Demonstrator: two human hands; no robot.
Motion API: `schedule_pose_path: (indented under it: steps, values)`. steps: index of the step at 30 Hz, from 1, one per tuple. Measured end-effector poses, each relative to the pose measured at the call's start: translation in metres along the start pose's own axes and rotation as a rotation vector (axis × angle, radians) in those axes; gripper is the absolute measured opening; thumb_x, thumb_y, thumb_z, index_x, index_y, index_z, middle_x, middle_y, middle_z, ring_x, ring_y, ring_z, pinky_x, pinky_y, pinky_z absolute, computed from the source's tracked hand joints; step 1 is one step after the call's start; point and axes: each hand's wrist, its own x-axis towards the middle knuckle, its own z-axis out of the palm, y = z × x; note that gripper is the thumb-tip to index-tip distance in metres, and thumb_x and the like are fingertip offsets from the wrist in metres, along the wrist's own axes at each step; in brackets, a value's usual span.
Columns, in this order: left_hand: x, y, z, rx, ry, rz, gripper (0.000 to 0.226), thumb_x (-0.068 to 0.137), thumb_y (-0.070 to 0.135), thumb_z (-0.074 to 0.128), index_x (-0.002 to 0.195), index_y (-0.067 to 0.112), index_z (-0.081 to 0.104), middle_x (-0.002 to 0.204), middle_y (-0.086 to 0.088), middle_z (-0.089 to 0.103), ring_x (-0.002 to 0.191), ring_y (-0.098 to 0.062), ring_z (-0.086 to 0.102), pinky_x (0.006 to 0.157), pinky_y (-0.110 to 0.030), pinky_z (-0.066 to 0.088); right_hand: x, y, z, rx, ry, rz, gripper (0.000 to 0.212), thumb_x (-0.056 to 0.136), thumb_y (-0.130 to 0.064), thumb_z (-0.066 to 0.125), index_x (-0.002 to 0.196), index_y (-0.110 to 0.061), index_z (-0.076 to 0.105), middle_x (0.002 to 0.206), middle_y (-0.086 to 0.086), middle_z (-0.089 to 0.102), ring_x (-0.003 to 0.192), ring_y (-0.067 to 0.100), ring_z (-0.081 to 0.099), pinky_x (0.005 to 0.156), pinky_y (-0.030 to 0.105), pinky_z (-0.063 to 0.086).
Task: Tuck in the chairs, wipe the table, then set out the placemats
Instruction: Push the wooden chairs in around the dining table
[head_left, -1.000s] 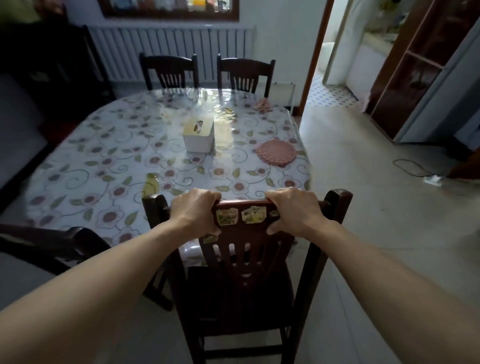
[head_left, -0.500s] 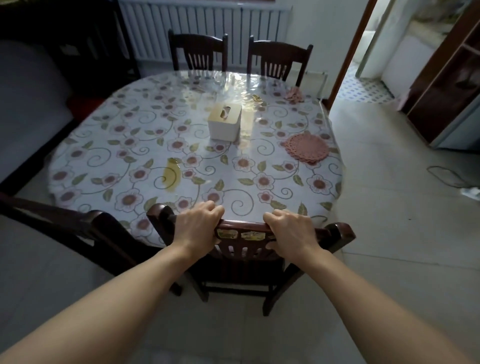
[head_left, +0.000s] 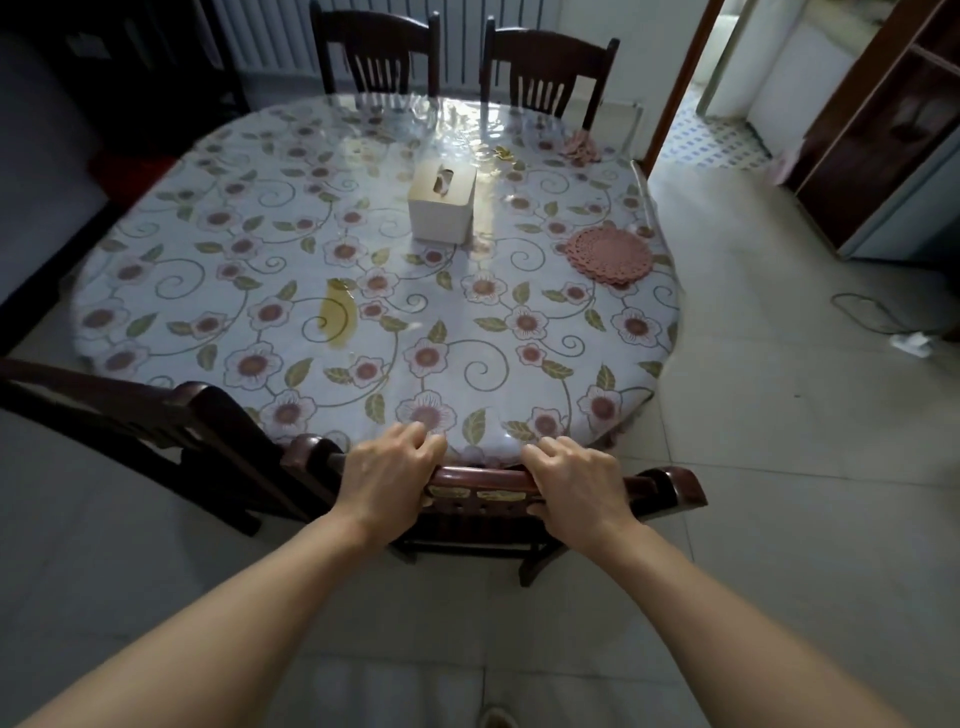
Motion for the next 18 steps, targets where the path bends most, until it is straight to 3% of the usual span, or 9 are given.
schedule_pose_path:
  steps: [5,8,10,14,18]
  values:
    - [-0.007,0.004,0.009,-0.078,-0.013,0.006,0.048,0.055,0.015,0.080,0.096,0.031,0.062,0.079,0.009,0.062,0.074,-0.016,0.064,0.047,-0.024,0.033,-0.011,-0.005,0.004,-0.002,0.012,0.029,0.054,0.034,-0.016,0.090,0.076,-0.019,0.056,0.065,-0.005,0.057,0.054,0.016,0.057,0.041,0.021,0.028]
    - [-0.008,0.006,0.008,-0.055,-0.040,0.015,0.049,0.043,0.017,0.086,0.084,0.032,0.065,0.068,0.012,0.062,0.060,-0.012,0.062,0.043,-0.021,0.029,-0.010,-0.004,0.006,-0.022,0.006,0.036,0.056,0.034,-0.018,0.089,0.082,-0.021,0.060,0.057,-0.004,0.058,0.045,0.019,0.059,0.038,0.022,0.031]
    - [-0.004,0.005,0.009,-0.033,-0.035,0.021,0.050,0.038,0.017,0.086,0.080,0.032,0.065,0.063,0.012,0.060,0.054,-0.011,0.060,0.041,-0.021,0.029,-0.008,-0.002,0.008,-0.017,0.001,0.031,0.051,0.045,-0.019,0.088,0.088,-0.021,0.062,0.062,-0.002,0.063,0.051,0.024,0.063,0.042,0.026,0.035]
    - [0.010,-0.008,0.008,-0.030,-0.003,0.020,0.044,0.042,0.013,0.085,0.072,0.026,0.056,0.061,0.009,0.057,0.054,-0.016,0.059,0.046,-0.023,0.024,0.008,-0.003,0.007,0.053,0.008,0.039,0.033,0.075,-0.018,0.072,0.104,-0.022,0.057,0.090,-0.002,0.068,0.084,0.026,0.066,0.058,0.030,0.039]
    - [0.024,-0.020,0.008,-0.020,0.020,-0.016,0.040,0.047,0.013,0.085,0.075,0.024,0.058,0.065,0.007,0.059,0.058,-0.017,0.059,0.049,-0.022,0.023,0.027,-0.002,0.005,0.106,0.005,-0.001,0.029,0.074,-0.016,0.072,0.099,-0.019,0.058,0.091,-0.001,0.068,0.084,0.028,0.065,0.061,0.034,0.046]
